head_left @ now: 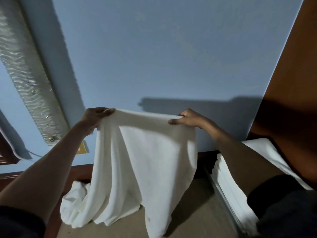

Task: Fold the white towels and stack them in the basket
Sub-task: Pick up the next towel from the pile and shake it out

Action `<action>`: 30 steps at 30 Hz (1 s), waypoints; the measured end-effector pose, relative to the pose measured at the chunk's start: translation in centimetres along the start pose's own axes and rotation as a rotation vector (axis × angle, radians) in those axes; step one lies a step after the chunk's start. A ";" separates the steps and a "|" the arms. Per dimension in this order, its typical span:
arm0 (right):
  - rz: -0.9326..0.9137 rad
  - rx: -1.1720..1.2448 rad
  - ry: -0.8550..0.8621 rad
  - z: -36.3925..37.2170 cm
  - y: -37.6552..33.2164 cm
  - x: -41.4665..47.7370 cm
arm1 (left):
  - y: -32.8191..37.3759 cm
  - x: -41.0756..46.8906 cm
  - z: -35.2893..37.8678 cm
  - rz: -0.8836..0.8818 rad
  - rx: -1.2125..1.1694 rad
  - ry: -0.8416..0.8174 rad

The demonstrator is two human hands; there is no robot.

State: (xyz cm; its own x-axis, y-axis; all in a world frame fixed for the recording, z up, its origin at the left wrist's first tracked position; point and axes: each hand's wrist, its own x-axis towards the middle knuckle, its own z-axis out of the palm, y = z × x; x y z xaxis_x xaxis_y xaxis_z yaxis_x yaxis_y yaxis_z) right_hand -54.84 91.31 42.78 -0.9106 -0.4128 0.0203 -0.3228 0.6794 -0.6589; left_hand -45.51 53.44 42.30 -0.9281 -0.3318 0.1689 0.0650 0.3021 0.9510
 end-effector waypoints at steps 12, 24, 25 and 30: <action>-0.116 -0.123 0.080 -2.3 -1.1 0.9 | 1.1 0.5 -1.3 0.023 0.115 0.396; -0.204 -0.126 0.020 -3.4 -1.8 0.3 | -0.8 0.9 -2.9 -0.040 0.453 0.543; -0.200 -0.161 0.047 -3.6 -2.0 0.3 | -0.9 0.9 -2.9 -0.048 0.472 0.554; -0.125 -0.416 0.251 -4.1 -2.1 0.8 | -1.2 0.5 -1.8 -0.010 0.441 0.556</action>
State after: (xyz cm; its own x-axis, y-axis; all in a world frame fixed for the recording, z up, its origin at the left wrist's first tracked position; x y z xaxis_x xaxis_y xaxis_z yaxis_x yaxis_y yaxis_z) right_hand -55.97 92.07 47.26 -0.8758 -0.3826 0.2943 -0.4626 0.8394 -0.2854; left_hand -45.41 51.26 41.77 -0.5959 -0.7077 0.3796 -0.2056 0.5914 0.7797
